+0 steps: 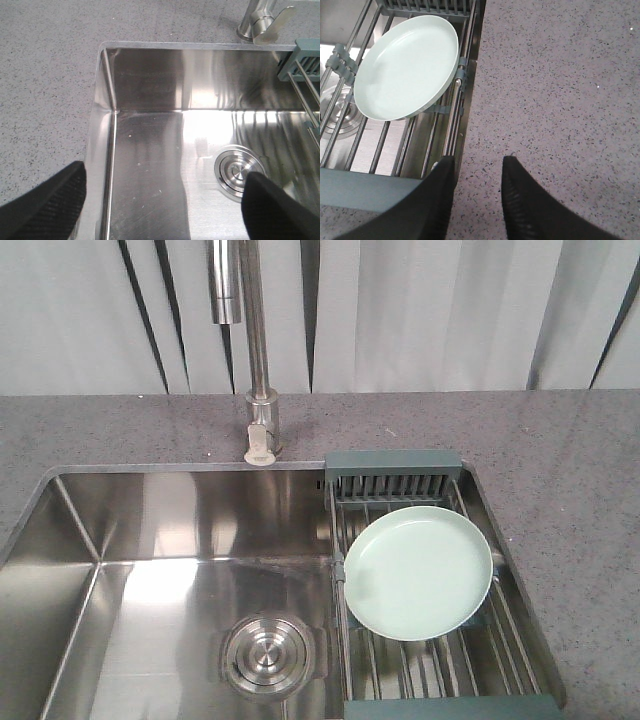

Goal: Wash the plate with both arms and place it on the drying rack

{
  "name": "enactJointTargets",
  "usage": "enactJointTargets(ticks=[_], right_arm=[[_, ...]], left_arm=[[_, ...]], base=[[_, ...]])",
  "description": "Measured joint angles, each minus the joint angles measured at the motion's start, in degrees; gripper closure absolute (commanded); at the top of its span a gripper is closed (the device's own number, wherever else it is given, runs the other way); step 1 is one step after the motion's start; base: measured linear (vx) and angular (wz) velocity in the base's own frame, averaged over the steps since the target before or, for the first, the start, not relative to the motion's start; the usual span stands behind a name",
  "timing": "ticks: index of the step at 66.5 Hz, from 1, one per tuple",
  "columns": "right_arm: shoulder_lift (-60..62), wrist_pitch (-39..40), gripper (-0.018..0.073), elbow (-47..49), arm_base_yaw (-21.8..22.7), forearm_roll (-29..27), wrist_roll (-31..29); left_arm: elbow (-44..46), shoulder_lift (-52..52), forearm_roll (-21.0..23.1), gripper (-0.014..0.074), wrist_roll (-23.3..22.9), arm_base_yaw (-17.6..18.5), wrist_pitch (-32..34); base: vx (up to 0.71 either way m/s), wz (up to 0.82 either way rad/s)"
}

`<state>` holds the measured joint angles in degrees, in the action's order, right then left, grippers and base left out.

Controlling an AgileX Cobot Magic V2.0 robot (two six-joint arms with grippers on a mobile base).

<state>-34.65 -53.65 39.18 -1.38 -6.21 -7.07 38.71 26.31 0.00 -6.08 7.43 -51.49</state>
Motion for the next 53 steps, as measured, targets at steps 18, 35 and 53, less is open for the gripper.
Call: enactJointTargets(ticks=[18,35,53], right_arm=[[0.0,-0.1,0.0327,0.0,0.0,0.0,0.0],[0.0,-0.1,0.0327,0.0,0.0,0.0,0.0],[0.0,-0.1,0.0327,0.0,0.0,0.0,0.0]], left_arm=[[0.0,0.0,0.0,0.0011,0.0,0.0,0.1],[0.0,0.0,0.0,0.0011,0.0,0.0,4.3],[0.9,5.5,-0.7,0.0011,0.5,0.0,10.4]], base=[[0.0,0.0],[0.0,0.0],[0.0,0.0]])
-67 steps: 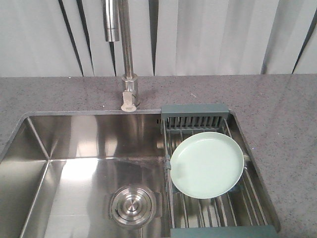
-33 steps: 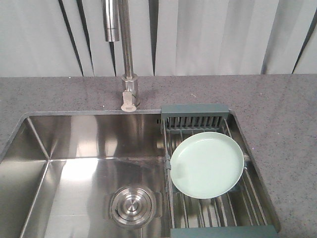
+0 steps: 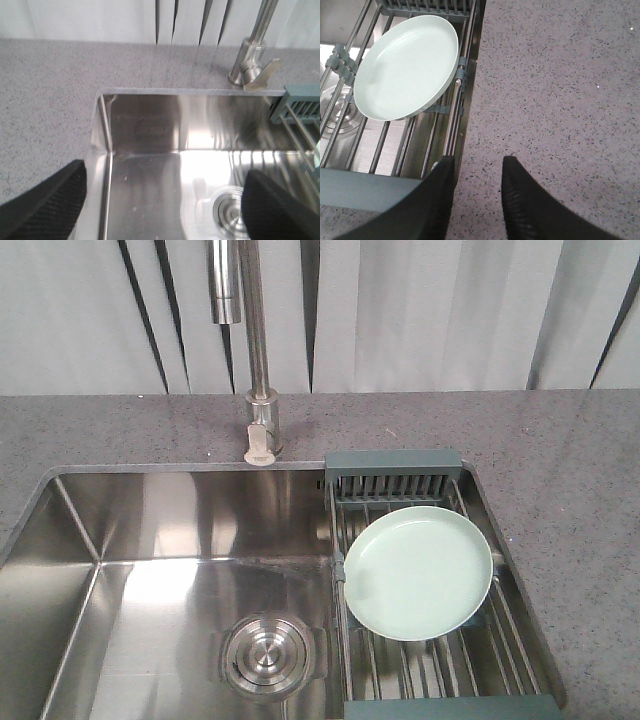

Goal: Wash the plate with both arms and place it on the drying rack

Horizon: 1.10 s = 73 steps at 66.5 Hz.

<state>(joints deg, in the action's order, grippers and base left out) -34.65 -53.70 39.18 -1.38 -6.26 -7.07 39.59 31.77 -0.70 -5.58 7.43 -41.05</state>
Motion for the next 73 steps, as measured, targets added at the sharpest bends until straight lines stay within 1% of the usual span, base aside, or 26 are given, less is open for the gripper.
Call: enactJointTargets(ticks=[12,23,30,49,58,65,73], right_arm=[[0.0,0.0,0.0327,0.0,0.0,0.0,0.0],[0.0,0.0,0.0327,0.0,0.0,0.0,0.0],[0.0,0.0,0.0327,0.0,0.0,0.0,0.0],[0.0,0.0,0.0327,0.0,0.0,0.0,0.0],[0.0,0.0,0.0327,0.0,0.0,0.0,0.0],[0.0,0.0,0.0327,0.0,0.0,0.0,0.0],[0.0,0.0,0.0327,0.0,0.0,0.0,0.0]], left_arm=[[7.0,10.0,-0.2,0.0011,2.4,0.0,-3.8],[12.3,18.0,-0.3,0.0011,3.0,0.0,-6.6],[14.3,23.4,-0.4,0.0011,3.0,0.0,-6.7],[14.9,31.4,-0.4,0.0017,3.0,0.0,-5.1],[14.9,33.0,-0.4,0.0081,3.0,0.0,-4.1],[14.9,33.5,-0.4,0.016,3.0,0.0,-3.8],[14.9,33.6,-0.4,0.0289,3.0,0.0,-3.2]], base=[[0.0,0.0],[0.0,0.0],[0.0,0.0],[0.0,0.0],[0.0,0.0],[0.0,0.0],[0.0,0.0]])
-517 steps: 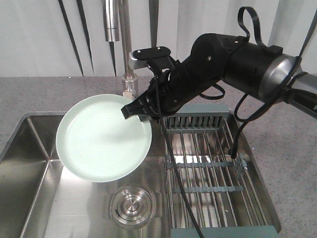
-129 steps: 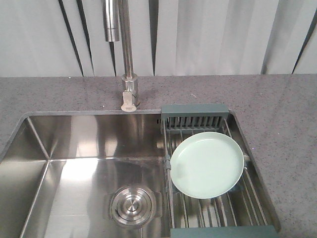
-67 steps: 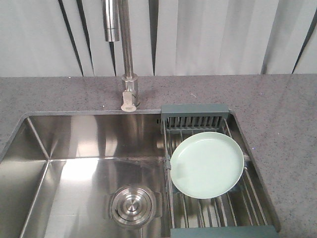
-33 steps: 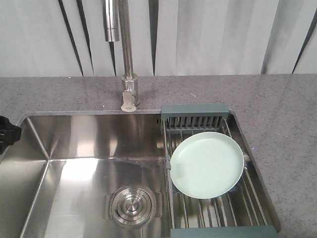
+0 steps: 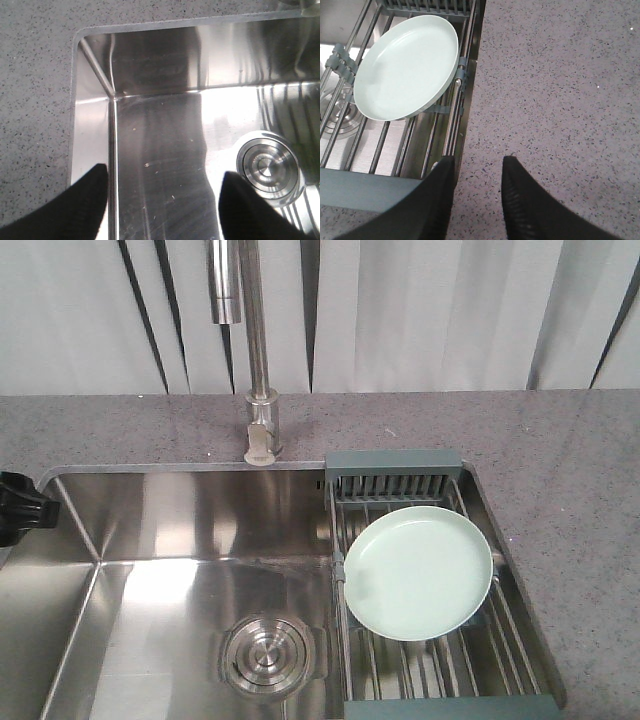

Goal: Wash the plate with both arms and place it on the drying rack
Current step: 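Move the left gripper up to the faucet handle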

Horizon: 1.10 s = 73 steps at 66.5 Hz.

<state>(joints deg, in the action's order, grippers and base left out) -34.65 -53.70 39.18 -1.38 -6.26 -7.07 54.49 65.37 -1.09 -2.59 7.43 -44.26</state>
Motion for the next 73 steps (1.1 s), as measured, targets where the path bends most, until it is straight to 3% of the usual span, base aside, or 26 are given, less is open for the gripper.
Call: enactJointTargets(ticks=[17,33,42,48,54,64,73], right_arm=[[0.0,0.0,0.0327,0.0,0.0,0.0,0.0],[0.0,0.0,0.0327,0.0,0.0,0.0,0.0],[0.0,0.0,0.0327,0.0,0.0,0.0,0.0],[0.0,0.0,0.0327,0.0,0.0,0.0,0.0],[0.0,0.0,0.0327,0.0,0.0,0.0,0.0],[0.0,0.0,0.0327,0.0,0.0,0.0,0.0],[0.0,0.0,0.0327,0.0,0.0,0.0,0.0]], left_arm=[[0.0,0.0,0.0,0.0598,0.0,0.0,4.0],[1.6,2.2,0.0,0.0604,2.6,0.0,6.9],[6.1,6.7,0.5,0.0604,6.5,-0.1,6.3],[10.2,10.8,4.6,0.0603,12.6,-1.3,5.0],[13.7,14.8,12.8,0.0604,21.0,-3.8,3.0],[18.1,21.2,28.9,0.0604,39.1,-7.6,0.2],[20.2,25.6,41.9,0.0604,57.2,-8.2,-2.8]], base=[[0.0,0.0],[0.0,0.0],[0.0,0.0],[0.0,0.0],[0.0,0.0],[0.0,0.0],[0.0,0.0]])
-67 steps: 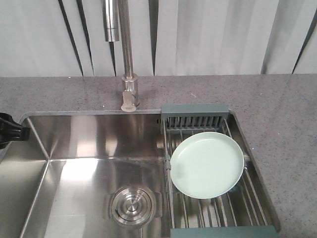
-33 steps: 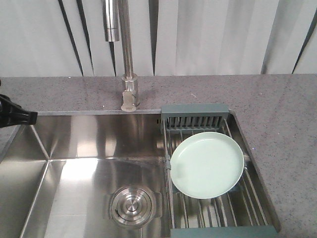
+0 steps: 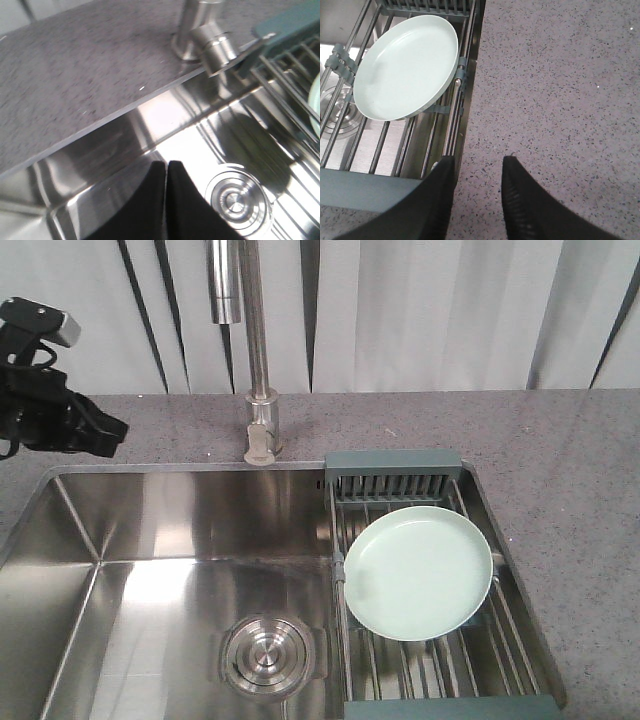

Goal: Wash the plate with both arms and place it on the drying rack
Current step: 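Move the left gripper up to the faucet handle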

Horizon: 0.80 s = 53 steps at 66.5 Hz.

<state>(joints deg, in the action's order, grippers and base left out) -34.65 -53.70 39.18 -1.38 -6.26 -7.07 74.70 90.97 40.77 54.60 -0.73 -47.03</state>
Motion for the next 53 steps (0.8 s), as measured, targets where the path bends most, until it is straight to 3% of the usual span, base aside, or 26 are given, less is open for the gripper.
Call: enactJointTargets(ticks=[5,12,22,35,53], right_arm=[[0.0,0.0,0.0327,0.0,0.0,0.0,0.0],[0.0,0.0,0.0327,0.0,0.0,0.0,0.0],[0.0,0.0,0.0327,0.0,0.0,0.0,0.0],[0.0,0.0,0.0327,0.0,0.0,0.0,0.0],[0.0,0.0,0.0327,0.0,0.0,0.0,0.0]], left_arm=[[0.7,2.6,6.9,0.0604,9.5,0.0,-2.4],[2.0,6.4,14.2,0.0604,19.3,0.0,-5.7],[3.8,11.2,21.1,0.0604,28.8,0.1,-9.5],[6.3,15.3,23.3,0.0604,34.3,2.2,-10.0],[10.1,18.4,23.7,0.0604,37.2,6.4,-9.5]], base=[[0.0,0.0],[0.0,0.0],[0.0,0.0],[0.0,0.0],[0.0,0.0]])
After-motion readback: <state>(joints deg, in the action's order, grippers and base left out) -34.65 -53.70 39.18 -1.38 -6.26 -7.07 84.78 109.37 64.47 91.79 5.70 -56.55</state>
